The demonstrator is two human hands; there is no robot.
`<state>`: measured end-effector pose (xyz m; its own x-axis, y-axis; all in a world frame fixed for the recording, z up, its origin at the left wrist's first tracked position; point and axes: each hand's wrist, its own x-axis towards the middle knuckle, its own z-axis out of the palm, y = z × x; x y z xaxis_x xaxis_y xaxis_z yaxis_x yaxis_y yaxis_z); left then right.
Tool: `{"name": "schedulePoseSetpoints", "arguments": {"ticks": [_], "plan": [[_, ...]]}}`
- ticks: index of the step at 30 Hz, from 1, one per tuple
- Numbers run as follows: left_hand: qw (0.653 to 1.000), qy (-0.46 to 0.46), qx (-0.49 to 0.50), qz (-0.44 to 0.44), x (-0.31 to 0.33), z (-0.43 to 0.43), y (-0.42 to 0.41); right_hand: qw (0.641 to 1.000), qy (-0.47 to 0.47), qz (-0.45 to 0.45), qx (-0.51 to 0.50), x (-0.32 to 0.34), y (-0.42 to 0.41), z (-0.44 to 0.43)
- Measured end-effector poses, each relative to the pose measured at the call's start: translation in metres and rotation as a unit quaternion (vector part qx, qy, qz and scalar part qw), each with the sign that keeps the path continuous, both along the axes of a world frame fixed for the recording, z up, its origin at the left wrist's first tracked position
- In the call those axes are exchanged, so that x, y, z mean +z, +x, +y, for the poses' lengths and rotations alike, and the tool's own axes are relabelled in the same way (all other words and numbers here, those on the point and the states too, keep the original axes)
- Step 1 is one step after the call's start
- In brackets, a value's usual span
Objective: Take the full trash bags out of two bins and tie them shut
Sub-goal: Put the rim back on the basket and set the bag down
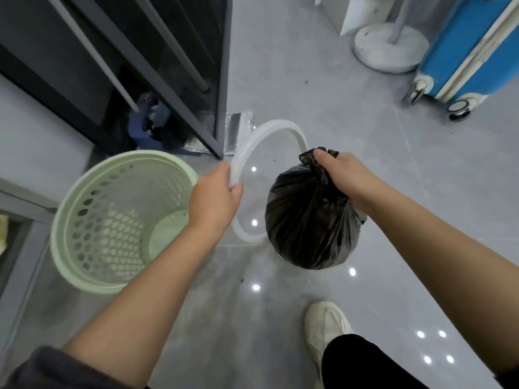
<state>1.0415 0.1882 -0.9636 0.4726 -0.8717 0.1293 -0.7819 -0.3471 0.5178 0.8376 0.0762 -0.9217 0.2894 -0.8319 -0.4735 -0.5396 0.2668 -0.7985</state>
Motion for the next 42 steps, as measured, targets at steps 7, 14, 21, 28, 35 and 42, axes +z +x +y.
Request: {"name": "schedulePoseSetpoints", "arguments": {"ticks": [7,14,21,28,35,42], "plan": [[0.994,-0.025,0.106,0.031,0.052,0.033,0.045,0.999,-0.022,-0.019,0.017,0.038,0.020,-0.007],[0.972,-0.028,0.205,0.112,0.077,0.061,0.093,0.998,-0.047,0.012,0.030,0.055,0.030,-0.010],[0.867,-0.090,0.314,0.375,0.075,0.097,0.131,0.996,-0.051,0.057,0.050,0.046,0.041,0.000],[0.812,-0.099,0.388,0.424,0.064,0.156,0.163,0.995,-0.041,0.065,0.065,0.028,0.079,0.023],[0.828,-0.055,0.422,0.365,0.037,0.196,0.181,0.993,0.009,0.071,0.096,0.006,0.125,0.062],[0.904,0.084,0.393,0.144,0.020,0.209,0.187,0.976,0.000,0.104,0.191,-0.013,0.149,0.087]]}}
